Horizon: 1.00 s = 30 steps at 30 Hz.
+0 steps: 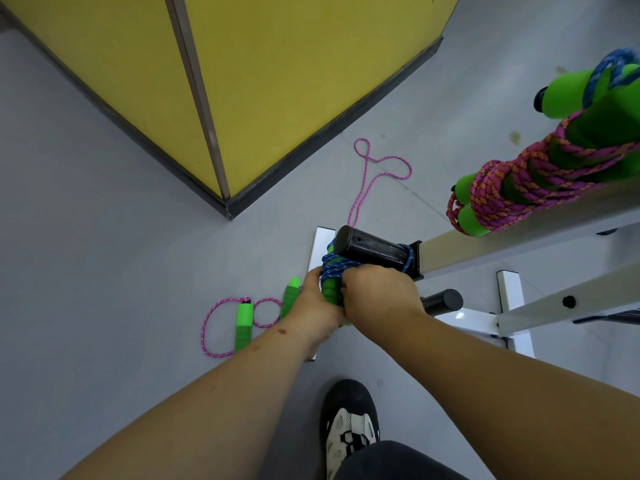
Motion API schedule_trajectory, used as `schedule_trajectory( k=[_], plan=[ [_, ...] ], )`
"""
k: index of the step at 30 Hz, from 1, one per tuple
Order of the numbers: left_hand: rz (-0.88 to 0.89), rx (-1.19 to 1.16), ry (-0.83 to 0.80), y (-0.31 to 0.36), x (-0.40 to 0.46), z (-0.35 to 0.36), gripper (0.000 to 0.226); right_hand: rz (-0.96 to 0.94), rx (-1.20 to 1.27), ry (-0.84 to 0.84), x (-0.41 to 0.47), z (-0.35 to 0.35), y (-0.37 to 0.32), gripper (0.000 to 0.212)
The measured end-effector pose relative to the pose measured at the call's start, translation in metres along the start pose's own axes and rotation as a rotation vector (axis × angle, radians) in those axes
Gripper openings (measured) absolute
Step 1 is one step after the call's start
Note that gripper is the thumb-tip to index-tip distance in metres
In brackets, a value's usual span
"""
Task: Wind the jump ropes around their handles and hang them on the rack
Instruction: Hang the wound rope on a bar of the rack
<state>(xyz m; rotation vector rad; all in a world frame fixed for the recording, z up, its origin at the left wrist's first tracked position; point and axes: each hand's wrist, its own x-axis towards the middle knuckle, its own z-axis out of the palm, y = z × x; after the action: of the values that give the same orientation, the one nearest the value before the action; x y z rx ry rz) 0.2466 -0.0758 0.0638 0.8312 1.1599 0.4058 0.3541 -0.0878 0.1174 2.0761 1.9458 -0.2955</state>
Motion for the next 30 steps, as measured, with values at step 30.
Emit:
schedule_trajectory(
  k=[30],
  plan=[
    [0.016,0.133,-0.001,0.013,-0.022,-0.003,0.077,0.076,0.186,0.222,-0.002,0.011,-0.005,0.012]
  ],
)
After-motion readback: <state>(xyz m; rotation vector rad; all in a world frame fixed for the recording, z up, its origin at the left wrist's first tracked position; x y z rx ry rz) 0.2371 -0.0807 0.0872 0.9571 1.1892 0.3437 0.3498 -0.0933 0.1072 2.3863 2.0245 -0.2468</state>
